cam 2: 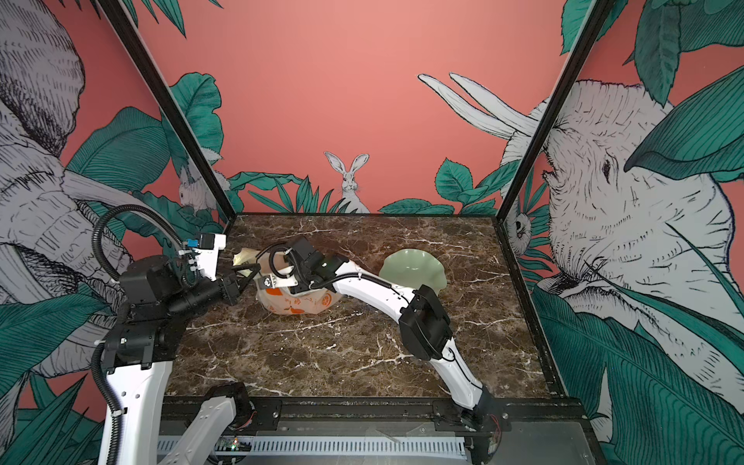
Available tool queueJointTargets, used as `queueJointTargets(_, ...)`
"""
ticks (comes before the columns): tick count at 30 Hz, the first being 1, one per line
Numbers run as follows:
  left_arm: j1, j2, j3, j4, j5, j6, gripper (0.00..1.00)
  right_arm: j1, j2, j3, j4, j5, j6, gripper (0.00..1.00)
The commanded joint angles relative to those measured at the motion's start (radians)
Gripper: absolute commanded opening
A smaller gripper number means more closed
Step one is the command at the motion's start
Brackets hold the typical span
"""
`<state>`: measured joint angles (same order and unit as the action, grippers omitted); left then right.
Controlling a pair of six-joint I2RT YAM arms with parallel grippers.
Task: Take fruits out of the plastic bag
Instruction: Adjust the plastic bag at the center of the board.
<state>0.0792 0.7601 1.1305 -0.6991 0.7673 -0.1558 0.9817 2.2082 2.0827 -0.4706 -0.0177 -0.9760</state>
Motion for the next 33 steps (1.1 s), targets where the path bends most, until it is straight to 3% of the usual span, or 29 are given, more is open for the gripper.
queueJointTargets(1, -0.006, -0.006, 0.036, -0.002, 0.040, 0.018, 0.00, -0.037, 0.031, 0.091, 0.027, 0.171, -0.003, 0.99)
queueJointTargets(6, -0.010, 0.006, 0.034, 0.000, 0.025, 0.021, 0.00, -0.068, 0.055, 0.219, 0.000, 0.305, -0.020, 0.99)
queueJointTargets(9, -0.010, 0.007, 0.011, 0.013, 0.006, 0.012, 0.00, -0.062, 0.027, 0.215, -0.027, 0.305, -0.023, 1.00)
queueJointTargets(11, -0.010, 0.005, -0.017, 0.031, -0.016, -0.005, 0.00, -0.045, -0.009, 0.128, -0.004, 0.289, -0.042, 0.99)
queueJointTargets(16, -0.011, 0.006, -0.083, 0.061, -0.078, -0.035, 0.00, 0.017, -0.117, -0.259, 0.205, 0.280, -0.115, 0.99)
queueJointTargets(21, -0.010, 0.009, -0.109, 0.069, -0.134, -0.079, 0.00, 0.072, -0.173, -0.497, 0.323, 0.283, -0.107, 0.99)
queueJointTargets(28, -0.010, -0.035, -0.144, 0.052, -0.089, -0.087, 0.00, 0.165, -0.284, -0.734, 0.424, 0.280, -0.082, 0.99)
queueJointTargets(33, -0.010, -0.069, -0.173, 0.012, -0.094, -0.063, 0.00, 0.190, -0.309, -0.790, 0.391, 0.303, -0.044, 0.98)
